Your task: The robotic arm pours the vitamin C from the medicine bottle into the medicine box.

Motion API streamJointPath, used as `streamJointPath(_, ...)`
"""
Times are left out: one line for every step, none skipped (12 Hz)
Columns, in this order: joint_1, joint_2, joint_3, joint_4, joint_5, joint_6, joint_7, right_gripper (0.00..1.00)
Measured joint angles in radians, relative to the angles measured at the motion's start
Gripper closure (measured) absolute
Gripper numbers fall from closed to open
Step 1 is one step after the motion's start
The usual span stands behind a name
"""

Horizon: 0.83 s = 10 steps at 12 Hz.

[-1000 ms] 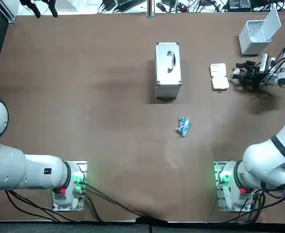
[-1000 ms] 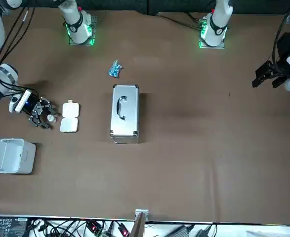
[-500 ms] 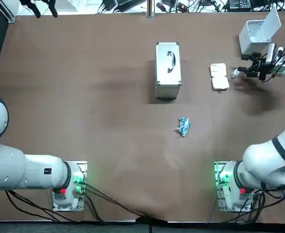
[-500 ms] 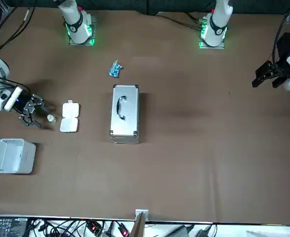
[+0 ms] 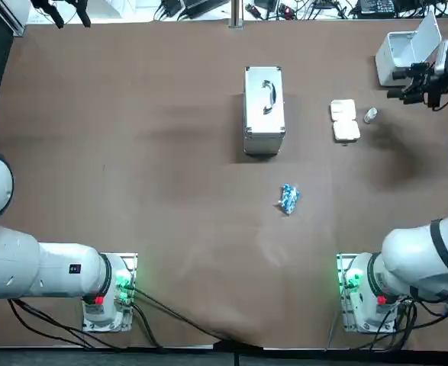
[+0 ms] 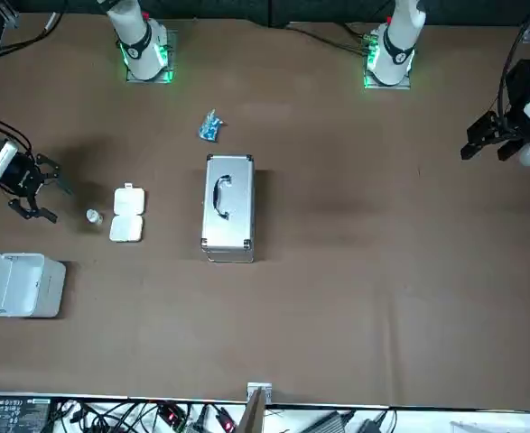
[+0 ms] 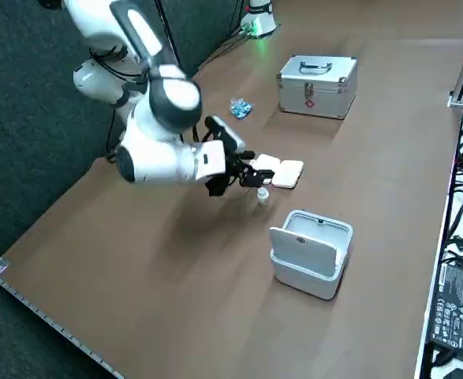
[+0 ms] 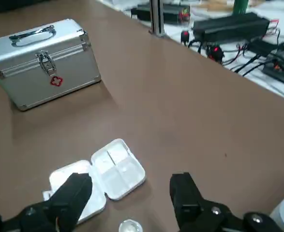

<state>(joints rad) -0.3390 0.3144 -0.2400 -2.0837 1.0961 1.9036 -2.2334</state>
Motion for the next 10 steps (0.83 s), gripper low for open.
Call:
streamJointPath(0.021, -0.032, 0.000, -0.002, -0.038, 0.022, 0.062, 0.00)
streamJointPath(0.044, -0.060, 0.001, -0.003, -0.075, 0.045, 0.130, 0.00)
streamJointPath(0.094, -0.111, 0.004, -0.003, -0.163, 0.089, 0.286, 0.00)
streamJointPath(0.116, -0.135, 0.007, -0.003, -0.219, 0.101, 0.377, 0.00)
streamJointPath(0.137, -0.158, 0.011, -0.003, -0.282, 0.110, 0.481, 0.00)
streamJointPath(0.154, -0.180, 0.020, 0.000, -0.349, 0.114, 0.597, 0.00)
streamJointPath(0.170, -0.197, 0.030, 0.004, -0.412, 0.118, 0.716, 0.00)
streamJointPath(0.186, -0.209, 0.037, 0.010, -0.467, 0.121, 0.815, 0.00)
streamJointPath(0.201, -0.217, 0.043, 0.020, -0.515, 0.124, 0.900, 0.00)
streamJointPath(0.213, -0.221, 0.052, 0.032, -0.561, 0.126, 0.976, 0.00)
